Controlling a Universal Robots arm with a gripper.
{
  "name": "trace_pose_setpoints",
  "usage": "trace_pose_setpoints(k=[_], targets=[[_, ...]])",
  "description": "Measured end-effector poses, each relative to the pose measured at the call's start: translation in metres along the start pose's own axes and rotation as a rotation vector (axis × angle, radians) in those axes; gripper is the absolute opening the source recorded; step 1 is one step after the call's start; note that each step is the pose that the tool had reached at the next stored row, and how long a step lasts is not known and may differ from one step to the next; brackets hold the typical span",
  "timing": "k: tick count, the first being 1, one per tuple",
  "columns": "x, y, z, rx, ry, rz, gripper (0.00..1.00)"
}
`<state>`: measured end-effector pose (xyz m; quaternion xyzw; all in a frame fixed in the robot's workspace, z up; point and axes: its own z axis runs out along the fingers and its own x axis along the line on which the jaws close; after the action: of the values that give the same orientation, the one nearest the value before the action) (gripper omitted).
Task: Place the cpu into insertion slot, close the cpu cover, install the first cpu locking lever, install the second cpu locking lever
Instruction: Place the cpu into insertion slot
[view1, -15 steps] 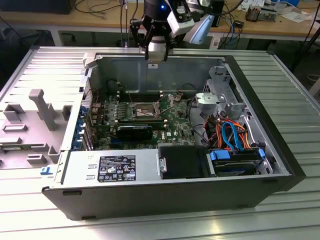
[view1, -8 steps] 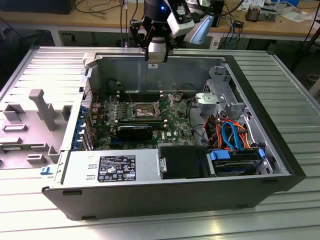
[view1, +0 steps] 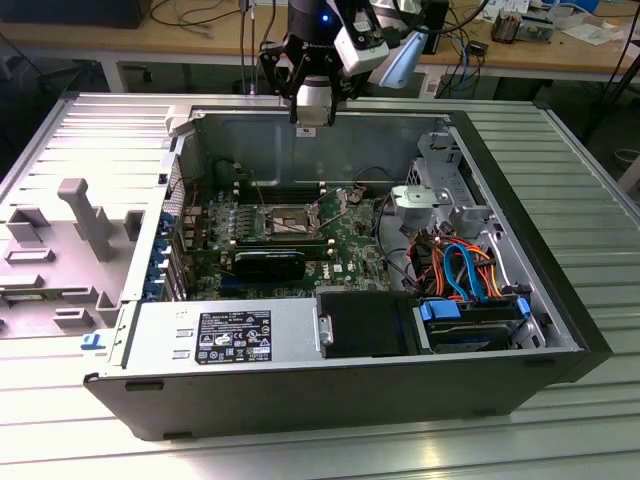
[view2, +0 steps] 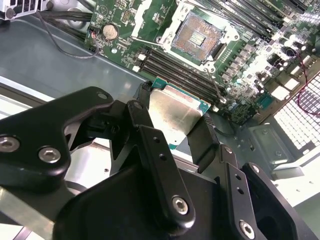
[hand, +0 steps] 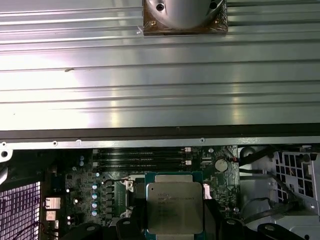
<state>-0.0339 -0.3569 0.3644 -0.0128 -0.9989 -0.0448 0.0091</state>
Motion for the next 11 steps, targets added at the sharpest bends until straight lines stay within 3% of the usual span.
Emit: trace_pose_setpoints(k=[11], targets=[[0.0, -0.0007, 0.0016, -0.0001, -0.0001, 0.0, 0.55]])
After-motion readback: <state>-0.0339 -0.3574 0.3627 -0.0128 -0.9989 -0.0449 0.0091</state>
